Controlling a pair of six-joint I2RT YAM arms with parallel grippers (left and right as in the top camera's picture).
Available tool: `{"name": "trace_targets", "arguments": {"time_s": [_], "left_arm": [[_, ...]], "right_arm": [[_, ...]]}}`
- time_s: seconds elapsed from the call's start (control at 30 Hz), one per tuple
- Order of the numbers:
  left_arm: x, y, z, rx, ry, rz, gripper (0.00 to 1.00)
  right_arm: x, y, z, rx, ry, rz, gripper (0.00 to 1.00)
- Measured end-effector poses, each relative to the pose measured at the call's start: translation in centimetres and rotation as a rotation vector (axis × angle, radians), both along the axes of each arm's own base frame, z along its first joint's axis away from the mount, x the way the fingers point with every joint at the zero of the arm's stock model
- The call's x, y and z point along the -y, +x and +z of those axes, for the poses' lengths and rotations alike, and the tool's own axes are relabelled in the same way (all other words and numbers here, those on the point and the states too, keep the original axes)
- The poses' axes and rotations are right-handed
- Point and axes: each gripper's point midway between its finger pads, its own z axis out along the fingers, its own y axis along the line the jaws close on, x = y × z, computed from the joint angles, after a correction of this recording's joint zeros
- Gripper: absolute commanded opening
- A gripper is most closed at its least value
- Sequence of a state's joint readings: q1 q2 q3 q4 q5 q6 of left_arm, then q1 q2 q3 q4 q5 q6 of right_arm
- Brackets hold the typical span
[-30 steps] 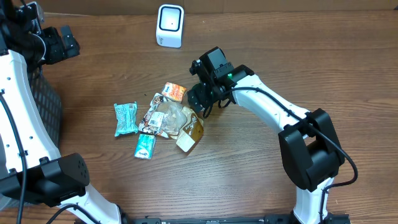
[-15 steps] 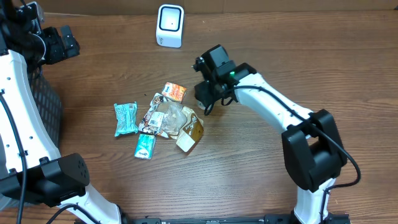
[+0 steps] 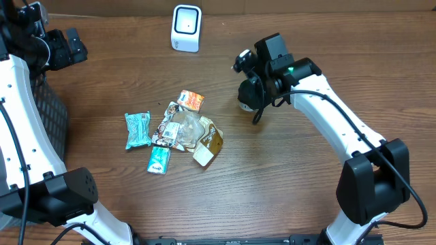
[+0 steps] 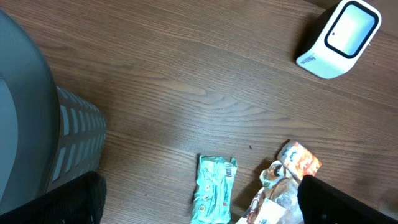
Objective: Scan the item barcode
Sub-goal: 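Lower the right gripper and close it around the jar's green lid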
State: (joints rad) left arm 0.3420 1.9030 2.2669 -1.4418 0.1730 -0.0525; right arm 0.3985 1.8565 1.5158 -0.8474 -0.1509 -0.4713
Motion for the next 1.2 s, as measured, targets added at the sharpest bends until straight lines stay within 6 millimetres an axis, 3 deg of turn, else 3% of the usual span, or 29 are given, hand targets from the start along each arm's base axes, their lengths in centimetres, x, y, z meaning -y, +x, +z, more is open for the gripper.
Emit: {"name": "trace_targets", "arguments": {"time_s": [0.33, 0.57, 0.63, 0.8, 1.07, 1.2], "left_arm": [[0.0, 0.0, 0.0, 0.000, 0.000, 0.000, 1.00], [0.0, 0.0, 0.0, 0.000, 0.000, 0.000, 1.00], [0.0, 0.0, 0.0, 0.000, 0.000, 0.000, 1.00], [0.0, 0.0, 0.0, 0.000, 0.001, 0.000, 1.00], [0.0, 0.0, 0.0, 0.000, 0.000, 0.000, 1.00], [0.0, 0.0, 0.0, 0.000, 0.000, 0.000, 0.99]], "right_arm": [[-1.5, -0.8, -2.9, 0.029, 0.028, 0.193, 0.56], [-1.5, -1.3, -5.2, -0.021, 0.023, 0.203, 0.68], [-1.6, -1.0, -5.6, -0.029, 0.031, 0.176, 0.77], [-1.8, -0.6, -5.4, -0.058, 0.071, 0.067, 1.00], [-2.0, -0.3, -2.3, -0.083, 0.064, 0.054, 1.00], [-1.8, -1.3, -2.7, -0.086, -0.021, 0.103, 0.98]]}}
